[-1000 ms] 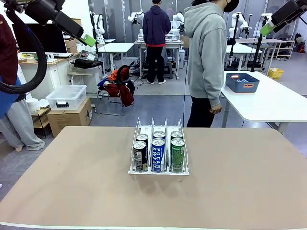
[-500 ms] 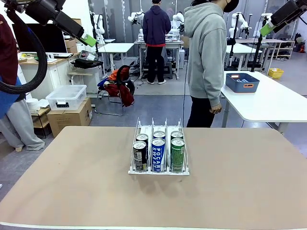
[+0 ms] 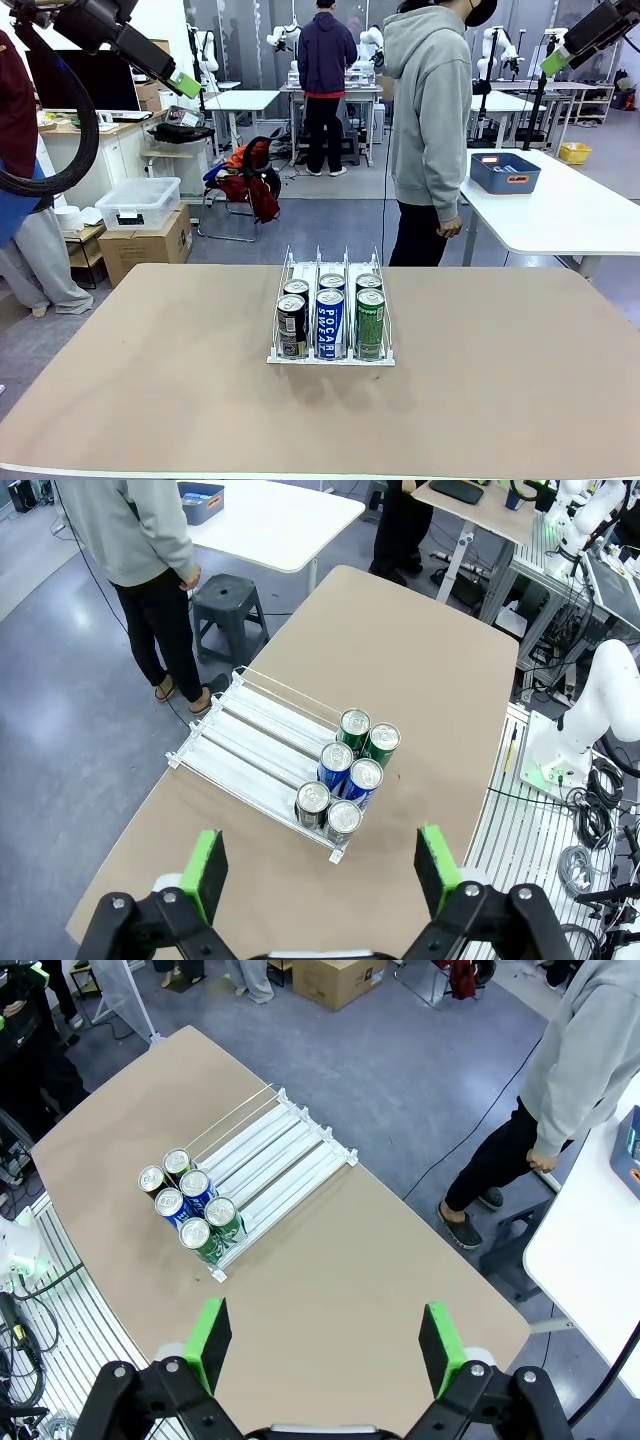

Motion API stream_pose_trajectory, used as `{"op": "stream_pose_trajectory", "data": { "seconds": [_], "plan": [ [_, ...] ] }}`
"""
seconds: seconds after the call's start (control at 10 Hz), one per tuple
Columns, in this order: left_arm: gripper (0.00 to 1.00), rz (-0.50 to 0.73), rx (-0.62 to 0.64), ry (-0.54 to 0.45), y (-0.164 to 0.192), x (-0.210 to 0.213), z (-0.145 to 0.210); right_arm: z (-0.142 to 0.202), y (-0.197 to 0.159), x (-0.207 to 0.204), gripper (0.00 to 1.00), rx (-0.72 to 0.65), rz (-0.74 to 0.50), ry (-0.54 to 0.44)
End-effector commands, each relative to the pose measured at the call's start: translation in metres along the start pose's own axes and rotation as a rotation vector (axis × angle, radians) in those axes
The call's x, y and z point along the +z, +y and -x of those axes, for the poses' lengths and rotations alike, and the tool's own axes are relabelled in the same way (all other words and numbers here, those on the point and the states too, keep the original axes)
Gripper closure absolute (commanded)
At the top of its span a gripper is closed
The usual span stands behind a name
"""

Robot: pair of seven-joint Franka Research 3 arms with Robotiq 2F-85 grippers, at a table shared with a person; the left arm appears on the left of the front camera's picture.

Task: Fill the beverage cans into the dispenser.
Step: Pick up the Sprite handed by the human.

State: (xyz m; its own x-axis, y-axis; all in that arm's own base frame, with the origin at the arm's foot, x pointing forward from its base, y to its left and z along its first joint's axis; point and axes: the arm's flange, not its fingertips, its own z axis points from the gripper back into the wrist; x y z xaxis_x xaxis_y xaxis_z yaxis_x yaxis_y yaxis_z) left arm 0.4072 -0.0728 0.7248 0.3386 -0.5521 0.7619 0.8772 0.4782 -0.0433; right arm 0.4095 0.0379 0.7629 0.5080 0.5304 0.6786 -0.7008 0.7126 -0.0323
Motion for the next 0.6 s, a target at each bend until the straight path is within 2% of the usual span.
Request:
{"op": "stream_pose_trajectory", "data": {
  "seconds": [0.0, 0.5],
  "plan": [
    [0.0, 0.001, -0.001, 0.003, 0.0, -0.0002, 0.0015, 0.0008, -0.0004, 0.0006, 0.0, 0.0, -0.009, -0.005],
    [0.0, 0.001, -0.001, 0.003, 0.0, -0.0002, 0.0015, 0.0008, -0.0004, 0.0006, 0.0, 0.0, -0.009, -0.005]
  ]
}}
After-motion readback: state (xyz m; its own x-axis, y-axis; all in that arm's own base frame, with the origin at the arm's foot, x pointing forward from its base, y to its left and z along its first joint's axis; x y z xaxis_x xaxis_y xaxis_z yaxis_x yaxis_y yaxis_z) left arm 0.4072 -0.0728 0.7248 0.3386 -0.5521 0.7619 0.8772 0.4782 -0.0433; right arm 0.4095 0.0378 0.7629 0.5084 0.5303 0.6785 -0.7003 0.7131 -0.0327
